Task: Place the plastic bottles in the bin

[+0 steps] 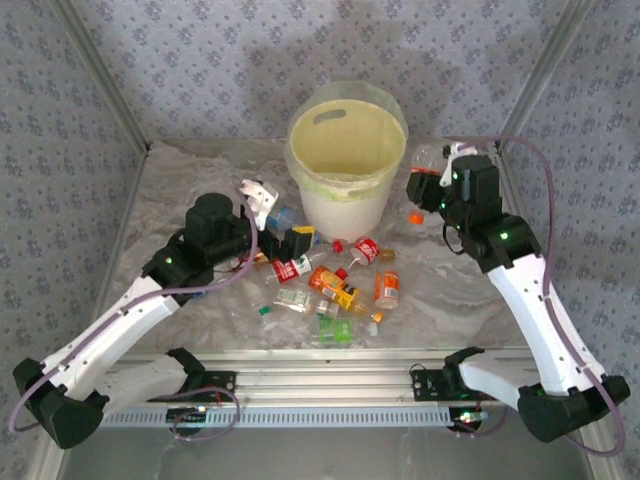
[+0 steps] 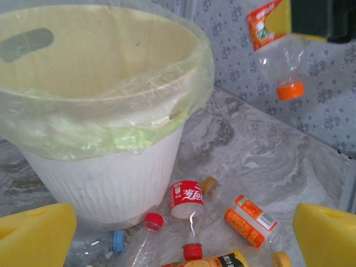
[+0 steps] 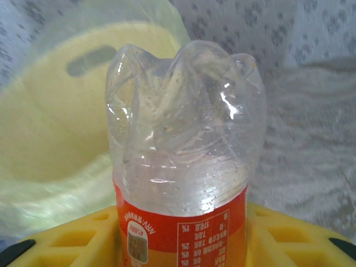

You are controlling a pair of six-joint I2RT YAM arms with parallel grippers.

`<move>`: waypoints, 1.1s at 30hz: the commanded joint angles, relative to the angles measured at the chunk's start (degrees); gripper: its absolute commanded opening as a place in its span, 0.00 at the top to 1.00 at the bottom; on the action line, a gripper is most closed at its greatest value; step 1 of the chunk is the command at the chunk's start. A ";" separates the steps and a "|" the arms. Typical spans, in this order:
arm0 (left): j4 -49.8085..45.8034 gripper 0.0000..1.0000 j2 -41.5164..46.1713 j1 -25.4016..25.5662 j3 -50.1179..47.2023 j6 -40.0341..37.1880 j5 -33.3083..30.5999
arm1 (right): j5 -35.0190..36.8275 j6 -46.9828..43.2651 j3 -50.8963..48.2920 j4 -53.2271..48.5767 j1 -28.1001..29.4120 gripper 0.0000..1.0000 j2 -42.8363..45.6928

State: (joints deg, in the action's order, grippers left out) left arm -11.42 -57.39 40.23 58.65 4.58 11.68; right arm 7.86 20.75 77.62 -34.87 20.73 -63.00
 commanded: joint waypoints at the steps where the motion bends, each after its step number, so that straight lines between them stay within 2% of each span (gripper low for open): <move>1: 2.55 0.00 1.52 -0.41 -0.37 0.34 -3.39 | 3.61 -3.66 6.49 -0.13 1.77 0.49 -2.64; 9: 3.66 0.00 3.24 -0.76 -1.52 -0.16 -7.58 | 3.86 -7.81 19.27 3.31 4.41 0.50 -11.57; 19: 3.04 0.00 2.37 -0.80 -1.18 -0.53 -7.82 | -0.25 -11.06 32.85 3.26 4.76 0.51 -25.59; 28: 1.15 0.00 0.52 -0.89 -0.08 -0.93 -7.92 | -7.64 -12.22 44.16 -4.78 4.37 0.52 -40.38; 33: -1.40 0.00 -1.50 -0.85 1.79 -1.88 -5.04 | -10.86 -11.93 48.26 -9.45 4.32 0.52 -45.94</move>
State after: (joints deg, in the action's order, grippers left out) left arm -10.98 -57.69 39.72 57.43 3.92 4.86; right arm 0.34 9.56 123.02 -39.81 25.17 -107.96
